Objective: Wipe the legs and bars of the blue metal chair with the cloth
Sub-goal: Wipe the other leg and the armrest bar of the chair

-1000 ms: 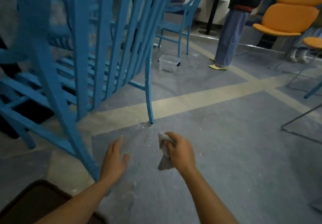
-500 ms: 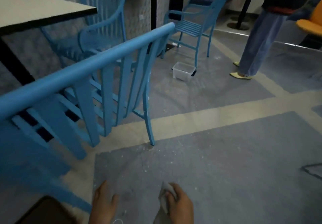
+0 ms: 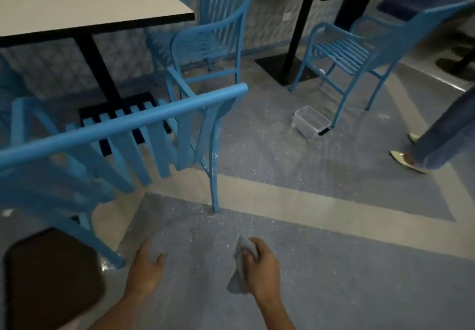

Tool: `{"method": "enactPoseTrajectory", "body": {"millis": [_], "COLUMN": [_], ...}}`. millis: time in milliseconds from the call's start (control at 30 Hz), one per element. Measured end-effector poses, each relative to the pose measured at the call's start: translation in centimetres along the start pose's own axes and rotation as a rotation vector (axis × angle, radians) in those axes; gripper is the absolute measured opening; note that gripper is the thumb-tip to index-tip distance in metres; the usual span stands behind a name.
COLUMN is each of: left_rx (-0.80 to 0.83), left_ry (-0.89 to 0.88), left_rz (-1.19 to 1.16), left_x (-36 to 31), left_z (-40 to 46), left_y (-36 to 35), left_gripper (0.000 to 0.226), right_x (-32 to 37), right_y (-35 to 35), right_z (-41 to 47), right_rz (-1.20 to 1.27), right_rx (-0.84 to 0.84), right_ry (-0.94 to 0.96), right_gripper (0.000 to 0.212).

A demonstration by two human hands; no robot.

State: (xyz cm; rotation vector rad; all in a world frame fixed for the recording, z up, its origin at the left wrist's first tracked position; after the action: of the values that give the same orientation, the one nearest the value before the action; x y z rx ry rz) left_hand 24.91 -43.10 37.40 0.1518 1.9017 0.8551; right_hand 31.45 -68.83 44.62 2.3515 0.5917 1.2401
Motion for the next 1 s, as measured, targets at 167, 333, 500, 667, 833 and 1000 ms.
{"method": "enactPoseTrajectory", "body": {"millis": [167,333,500,667,833,1000], "left_rx": [-0.081,-0.156,-0.220,-0.349,-0.429,-0.564], "left_ry": [0.041,0.139,0.275,0.341,0.324,0.304], "left_rz": [-0.109,-0.164,-0.168,-0.170,-0.206,-0.238], "left_x": [-6.4,-10.3,-11.7,-13.8,-16.9,-17.9], "left_z": [-1.0,0.3,3.6,8.8,12.9,14.8], "left_y": [-3.9,-6.3,-7.7,-10.2,-12.8,-14.6], "left_gripper": [0.054,0.055,0.052,0.049,0.053,0.048], "right_x": [2.8,6.3,11.2,15.1,16.2,17.9], "right_y": [5.5,7.1,6.6,5.5,4.4,3.2], "right_z": [3.9,9.0,15.3,22.9,28.4,32.2], "right_rz": [-0.044,-0.121,-0.237,-0.281,-0.294,-0.228], "right_rx": [0.047,0.133,0.236,0.293,0.303,0.347], "right_ry": [0.110,0.166,0.267,0.377,0.484,0.557], "right_gripper": [0.024,0.023,0.025,0.025,0.024,0.025]}}
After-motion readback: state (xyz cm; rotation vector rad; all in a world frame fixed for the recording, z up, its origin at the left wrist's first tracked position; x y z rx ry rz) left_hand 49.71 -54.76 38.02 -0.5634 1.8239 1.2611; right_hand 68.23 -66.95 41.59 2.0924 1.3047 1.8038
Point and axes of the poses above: each hand's wrist, its own z-axis towards the middle knuckle, its own y-axis out of the back of the hand, x = y × z, the point moved 3 cm from there along z, towards the middle knuckle, and after that the axes turned 14 degrees about -y, right-handed, at the moved point
